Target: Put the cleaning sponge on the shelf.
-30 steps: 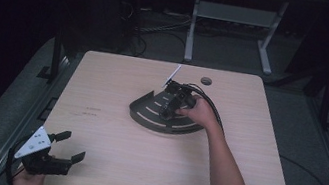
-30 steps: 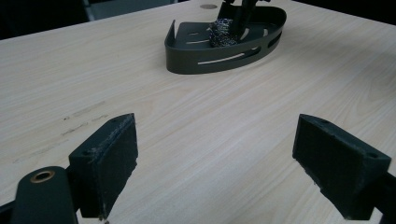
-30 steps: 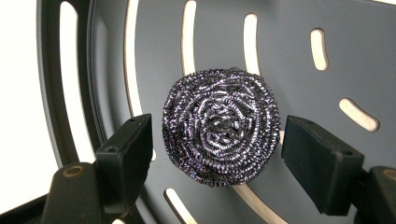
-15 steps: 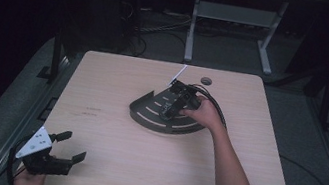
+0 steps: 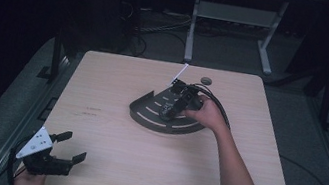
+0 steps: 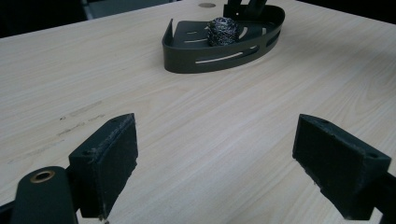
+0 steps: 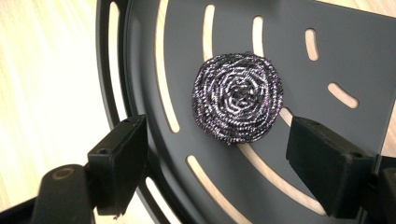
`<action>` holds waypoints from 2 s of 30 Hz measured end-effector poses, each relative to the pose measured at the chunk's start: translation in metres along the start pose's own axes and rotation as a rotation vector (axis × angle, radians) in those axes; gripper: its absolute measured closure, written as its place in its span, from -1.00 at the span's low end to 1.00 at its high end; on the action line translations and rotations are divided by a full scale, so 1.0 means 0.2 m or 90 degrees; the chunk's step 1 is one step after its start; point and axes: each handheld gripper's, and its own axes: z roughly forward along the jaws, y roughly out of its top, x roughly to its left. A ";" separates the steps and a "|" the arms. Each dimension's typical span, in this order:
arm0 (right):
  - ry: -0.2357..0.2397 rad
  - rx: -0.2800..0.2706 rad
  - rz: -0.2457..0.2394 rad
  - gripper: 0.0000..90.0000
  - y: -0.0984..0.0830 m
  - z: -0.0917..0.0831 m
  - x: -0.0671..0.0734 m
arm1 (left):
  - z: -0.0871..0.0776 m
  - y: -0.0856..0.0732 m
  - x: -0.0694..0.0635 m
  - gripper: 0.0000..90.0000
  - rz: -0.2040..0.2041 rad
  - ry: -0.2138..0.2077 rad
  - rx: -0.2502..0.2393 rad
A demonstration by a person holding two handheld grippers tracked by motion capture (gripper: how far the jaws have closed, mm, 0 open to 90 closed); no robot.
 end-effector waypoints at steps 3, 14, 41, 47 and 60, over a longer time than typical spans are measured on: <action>0.002 -0.009 0.000 -0.54 -0.02 -0.01 0.01 | 0.00 0.00 0.00 -0.70 0.000 0.000 0.000; 0.003 -0.015 0.005 -0.56 -0.09 -0.06 0.05 | 0.01 0.00 -0.01 -0.70 0.005 -0.001 0.005; -0.003 -0.051 0.022 -0.55 -0.37 -0.13 0.12 | 0.02 0.00 -0.01 -0.70 0.004 -0.002 0.011; -0.009 -0.044 0.017 -0.57 -0.40 -0.16 0.14 | 0.02 0.00 -0.01 -0.70 0.005 0.000 0.011; -0.008 -0.049 0.015 -0.58 -0.51 -0.17 0.21 | 0.02 0.00 -0.02 -0.70 0.008 0.000 0.013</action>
